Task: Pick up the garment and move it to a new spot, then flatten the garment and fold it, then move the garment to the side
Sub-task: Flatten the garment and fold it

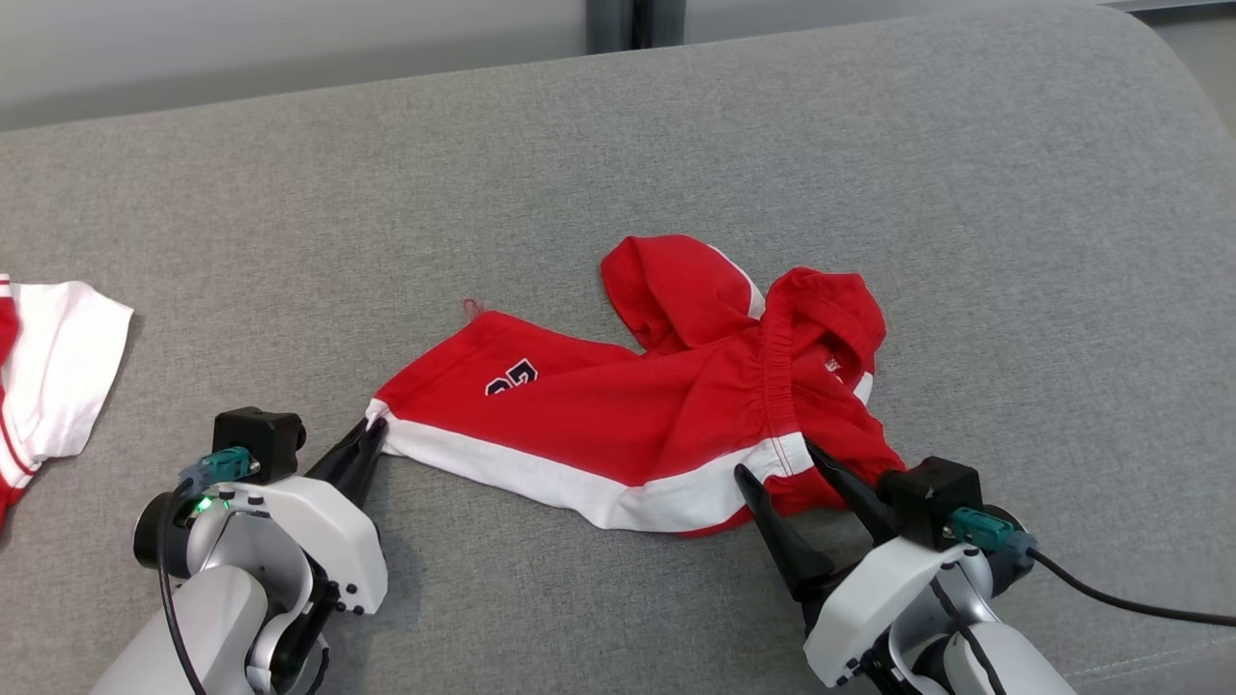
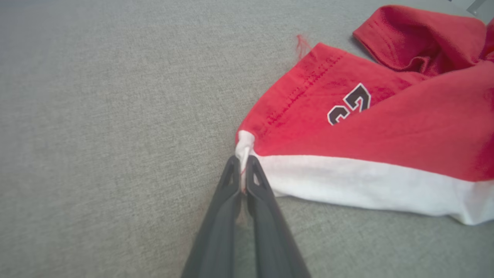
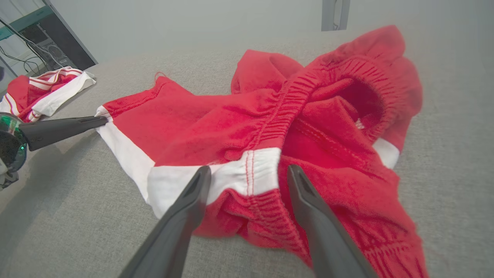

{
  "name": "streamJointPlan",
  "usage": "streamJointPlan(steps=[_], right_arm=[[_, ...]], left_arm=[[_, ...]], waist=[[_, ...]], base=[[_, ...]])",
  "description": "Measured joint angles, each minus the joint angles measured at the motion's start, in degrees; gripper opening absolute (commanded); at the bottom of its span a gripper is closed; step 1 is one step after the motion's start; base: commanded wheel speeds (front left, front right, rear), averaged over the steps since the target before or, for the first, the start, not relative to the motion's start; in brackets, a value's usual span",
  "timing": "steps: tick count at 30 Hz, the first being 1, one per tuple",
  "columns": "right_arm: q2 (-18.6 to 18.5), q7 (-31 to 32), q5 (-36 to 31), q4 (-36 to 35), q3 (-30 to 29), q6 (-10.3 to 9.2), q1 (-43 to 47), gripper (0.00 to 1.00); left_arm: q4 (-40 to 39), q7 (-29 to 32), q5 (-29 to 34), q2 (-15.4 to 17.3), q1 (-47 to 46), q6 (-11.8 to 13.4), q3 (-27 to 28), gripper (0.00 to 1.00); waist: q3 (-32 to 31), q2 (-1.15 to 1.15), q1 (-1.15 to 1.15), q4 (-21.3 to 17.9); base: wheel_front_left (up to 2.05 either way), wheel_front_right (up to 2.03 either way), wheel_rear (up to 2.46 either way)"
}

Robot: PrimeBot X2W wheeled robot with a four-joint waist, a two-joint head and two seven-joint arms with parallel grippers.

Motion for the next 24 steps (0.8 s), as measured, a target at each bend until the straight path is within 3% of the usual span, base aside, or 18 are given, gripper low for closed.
streamJointPlan(steps=[2, 4, 5, 14, 24], right_arm=[[-0.1, -0.3, 0.9, 1.1, 0.7, 0.00, -0.8, 1.00], [-0.1, -0.9, 1.5, 1.6, 1.2, 0.00, -1.5, 0.40], [-0.1, -1.4, 1.9, 1.6, 1.3, 0.00, -1.7, 0.00], [-1.9, -4.1, 7.5, -4.0, 1.7, 0.00, -3.1, 0.00], [-5.9, -5.0, 14.6, -17.9, -4.5, 0.00, -6.8, 0.00]], left_arm=[[0.1, -0.8, 0.0, -0.2, -0.4, 0.0, 0.0, 0.00], [0.3, -1.1, 0.2, -0.2, -0.6, 0.4, 0.2, 0.00], [0.3, -1.5, 0.0, -0.2, -0.6, 0.5, 0.6, 0.00], [-5.9, -5.2, -1.5, 1.1, -0.6, 3.1, 4.7, 0.00], [-26.1, -8.7, -1.4, 4.0, -0.6, 9.3, 11.1, 0.00]], waist=[[0.1, 0.00, 0.00, 0.4], [0.1, 0.00, 0.00, 0.7], [0.1, 0.00, 0.00, 0.9], [-0.9, 0.00, 0.00, 1.3], [-3.6, 0.00, 0.00, 2.1]], base=[[0.00, 0.00, 0.00], [0.00, 0.00, 0.00], [0.00, 0.00, 0.00], [0.00, 0.00, 0.00], [0.00, 0.00, 0.00]])
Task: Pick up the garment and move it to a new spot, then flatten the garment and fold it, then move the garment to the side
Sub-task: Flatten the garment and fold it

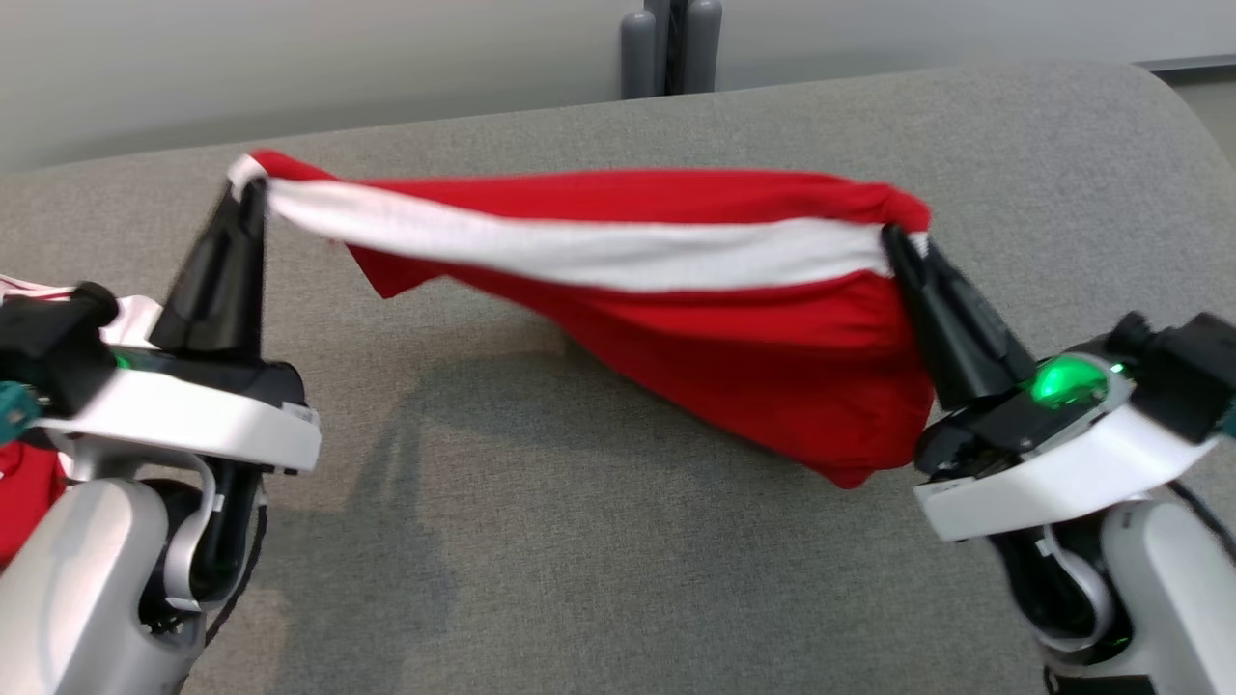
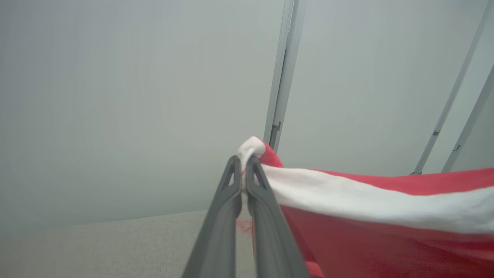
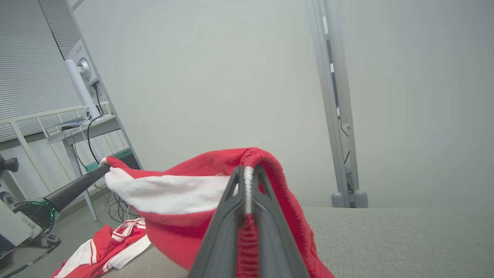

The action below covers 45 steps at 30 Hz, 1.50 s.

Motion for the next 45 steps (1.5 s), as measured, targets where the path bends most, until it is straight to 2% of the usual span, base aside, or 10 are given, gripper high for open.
streamJointPlan(steps=[7, 12, 17, 23, 27, 32, 39, 45], right_arm=[[-1.5, 2.1, 4.0, -7.5, -4.7, 0.00, -1.2, 0.00], [-1.6, 3.9, 7.3, -11.9, -8.3, 0.00, -1.3, 0.00], [-1.6, 5.2, 7.7, -13.1, -9.6, 0.00, -1.0, 0.00], [0.0, 6.1, 6.5, -12.5, -11.4, 0.00, -1.0, 0.00], [0.9, 6.0, 5.7, -9.0, -12.3, 0.00, -3.6, 0.00], [0.3, 5.0, 5.4, -0.4, -11.1, 0.00, -12.7, 0.00], [-0.4, -0.1, 4.8, 15.9, -7.9, 0.00, -32.7, 0.00], [1.2, -6.9, 3.6, 32.6, -4.6, 0.01, -49.0, 0.00]], left_arm=[[-16.2, -0.5, 4.0, 3.2, 0.1, 5.6, 3.2, 0.00], [-26.9, 0.3, 7.1, 5.2, 0.2, 8.5, 4.4, 0.00], [-30.9, 1.8, 8.1, 6.0, 0.1, 9.7, 4.3, 0.00], [-31.0, 3.1, 8.1, 6.3, -0.1, 9.8, 4.1, 0.00], [-27.1, 3.3, 6.1, 5.9, -2.4, 7.8, 3.8, 0.00], [-16.8, 3.6, 3.0, 4.1, -11.1, 2.2, 2.3, 0.00], [3.8, 4.1, 2.5, -0.4, -30.9, -5.8, -0.8, 0.00], [24.1, 1.0, 3.5, -4.7, -46.7, -10.4, -1.6, 0.00]], waist=[[-1.7, 0.00, 0.00, 0.8], [-2.8, 0.00, 0.00, 1.4], [-2.8, 0.00, 0.00, 1.6], [-1.7, 0.00, 0.00, 1.5], [-0.1, 0.00, 0.00, 1.4], [3.0, 0.00, 0.00, 1.5], [8.6, 0.00, 0.00, 2.3], [12.0, 0.00, 0.00, 3.1]], base=[[0.00, 0.00, 0.00], [0.00, 0.00, 0.00], [0.00, 0.00, 0.00], [0.00, 0.00, 0.00], [0.00, 0.00, 0.00], [0.00, 0.00, 0.00], [0.00, 0.00, 0.00], [0.00, 0.00, 0.00]])
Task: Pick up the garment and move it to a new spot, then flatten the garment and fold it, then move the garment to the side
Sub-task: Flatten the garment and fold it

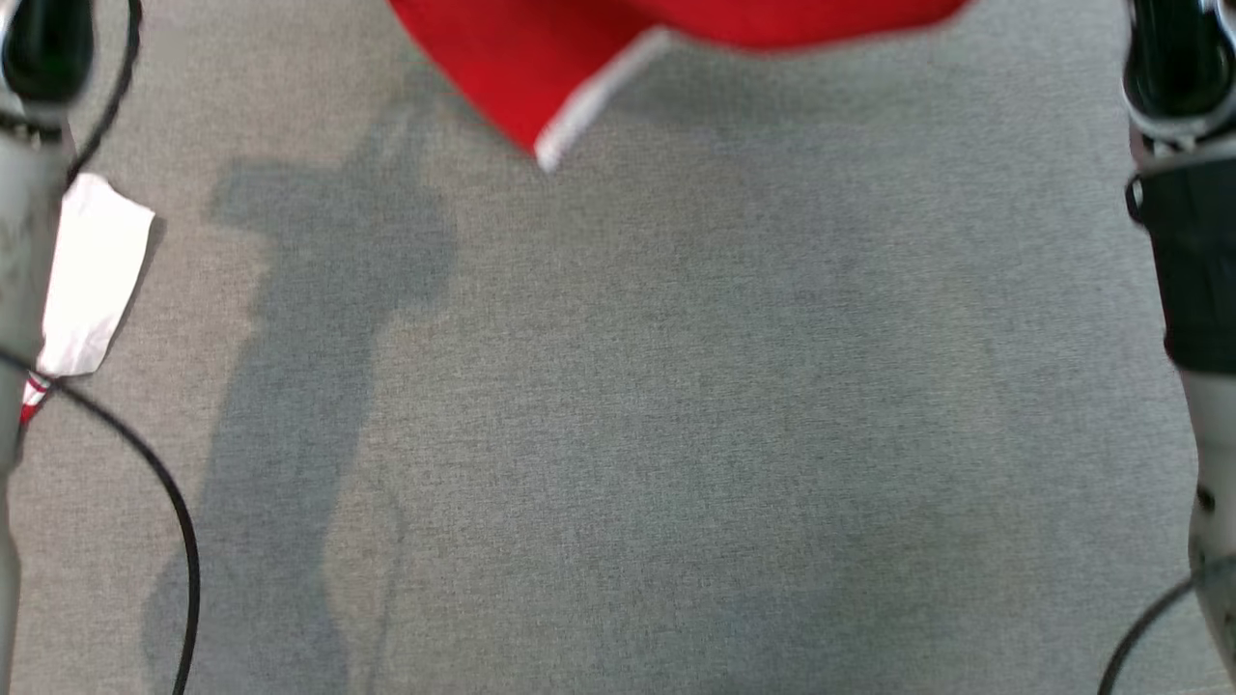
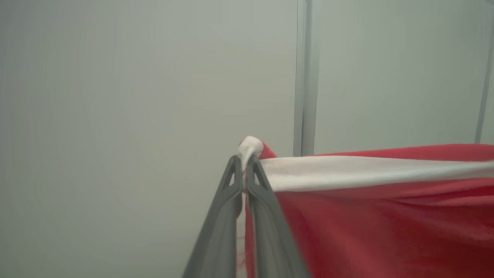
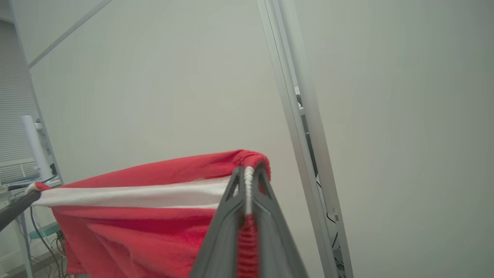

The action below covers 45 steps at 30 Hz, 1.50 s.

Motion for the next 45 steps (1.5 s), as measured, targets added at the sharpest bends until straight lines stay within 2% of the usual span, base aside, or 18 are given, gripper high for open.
streamJointPlan(steps=[5, 9, 14, 18, 28, 30, 37, 40, 45], right_arm=[[1.8, -4.1, 0.3, 12.5, 1.8, 0.00, -8.6, 0.00], [2.4, -5.0, 1.6, 19.4, 3.1, 0.00, -12.0, 0.00], [1.8, -5.3, 3.3, 22.9, 9.2, -0.01, -9.9, 0.00], [0.4, -5.3, 6.0, 22.4, 15.5, -0.01, -2.1, 0.00], [-4.0, -5.6, 17.3, 10.0, 23.8, -0.01, 21.2, 0.00], [-4.5, -5.6, 18.2, 8.9, 24.7, -0.01, 23.4, 0.00], [-10.2, -5.7, 22.4, 1.0, 29.4, -0.01, 33.0, 0.00], [-12.7, -5.3, 22.6, -1.1, 31.7, -0.01, 36.3, 0.00], [-15.6, -5.3, 23.8, -3.2, 31.6, 0.00, 41.3, 0.00]], left_arm=[[13.7, -3.8, -0.1, -3.6, -7.4, -3.4, -0.5, 0.00], [20.9, -6.3, 0.3, -5.5, -11.0, -5.7, -1.4, 0.00], [25.7, -8.3, 0.4, -7.7, -8.2, -7.2, -1.8, 0.00], [26.7, -8.6, 0.0, -9.1, 0.5, -8.0, -1.3, 0.00], [10.6, -8.8, 4.9, -8.4, 27.8, -7.8, 5.5, 0.00], [9.1, -8.8, 4.9, -8.4, 30.7, -7.6, 6.1, 0.00], [-3.9, -8.7, 5.4, -7.6, 48.4, -4.2, 9.7, 0.00], [-9.0, -5.7, 4.5, -6.8, 55.2, -1.9, 9.7, 0.00], [-19.7, 0.6, 4.0, -4.7, 64.9, 2.3, 9.6, 0.00]], waist=[[0.4, 0.00, 0.00, 0.4], [1.3, 0.00, 0.00, 0.7], [2.6, 0.00, 0.00, 1.3], [2.8, 0.00, 0.00, 1.7], [-0.2, 0.00, 0.00, 1.3], [-0.7, 0.00, 0.00, 1.2], [-4.5, 0.00, 0.00, 0.8], [-6.2, 0.00, 0.00, 0.6], [-8.9, 0.00, 0.00, 0.5]], base=[[0.00, 0.00, 0.00], [0.00, 0.00, 0.00], [0.00, 0.00, 0.00], [0.00, 0.00, 0.00], [0.00, 0.00, 0.00], [0.00, 0.00, 0.00], [0.00, 0.00, 0.00], [0.00, 0.00, 0.00], [0.00, 0.00, 0.00]])
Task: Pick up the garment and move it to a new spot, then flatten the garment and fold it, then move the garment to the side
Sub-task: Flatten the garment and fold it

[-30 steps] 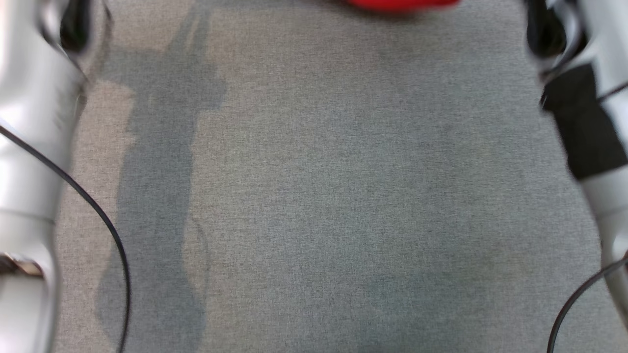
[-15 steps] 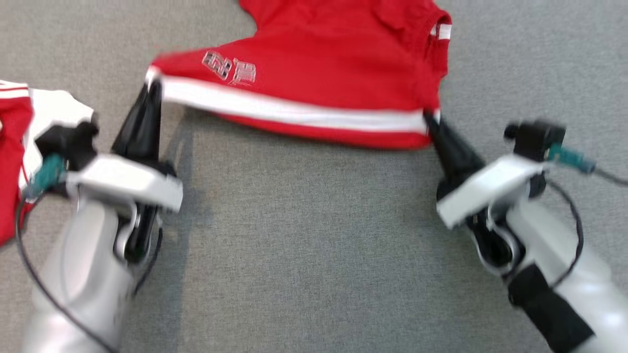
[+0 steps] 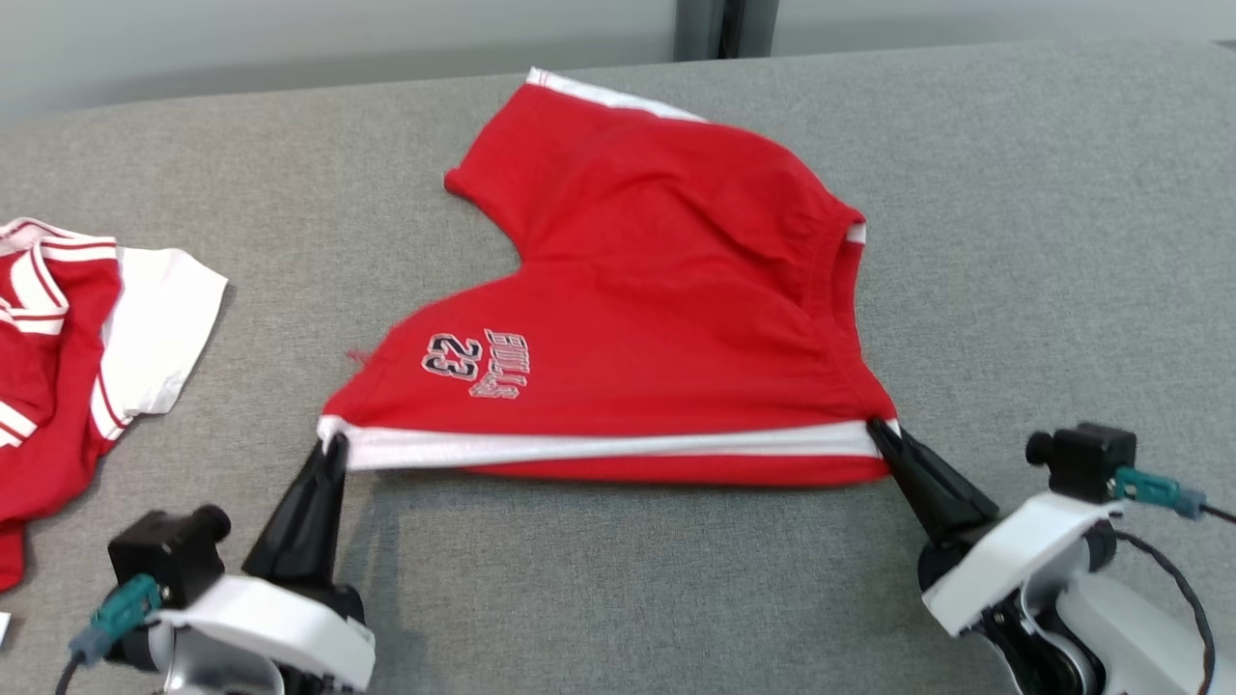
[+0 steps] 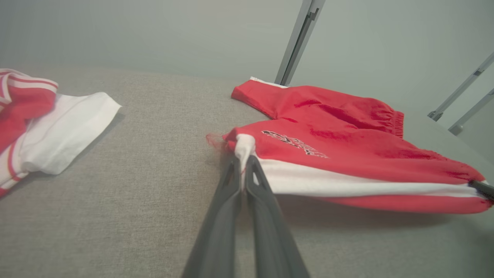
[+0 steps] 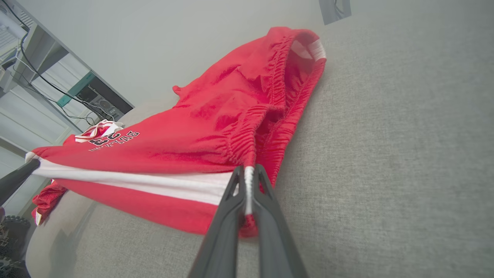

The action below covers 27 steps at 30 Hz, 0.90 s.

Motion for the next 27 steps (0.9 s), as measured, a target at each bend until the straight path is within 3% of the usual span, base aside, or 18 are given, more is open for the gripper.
streamJointPlan(steps=[11, 16, 20, 27], right_arm=[[-3.7, 1.2, -0.4, -6.9, -7.4, 0.03, 15.3, 0.00], [-2.0, 4.7, -3.3, -13.4, -14.1, 0.08, 20.9, 0.00], [2.5, 7.8, -2.7, -18.4, -18.5, 0.01, 22.1, 0.00], [11.1, 11.2, 0.1, -22.3, -26.3, 0.00, 19.6, 0.00]], left_arm=[[-20.5, 9.9, -0.1, 2.1, 14.3, 7.6, -1.5, 0.00], [-26.3, 11.6, 0.0, 3.5, 16.0, 9.4, -0.5, 0.00], [-27.0, 12.3, 0.7, 5.6, 13.4, 9.3, 1.0, 0.00], [-24.3, 15.1, 1.5, 8.7, -1.5, 5.3, 1.6, 0.00]], waist=[[-3.0, 0.00, 0.00, 1.8], [-1.8, 0.00, 0.00, 1.2], [-0.4, 0.00, 0.00, 0.2], [3.7, 0.00, 0.00, -1.2]], base=[[0.00, 0.00, 0.00], [0.00, 0.00, 0.00], [0.00, 0.00, 0.00], [0.00, 0.00, 0.00]])
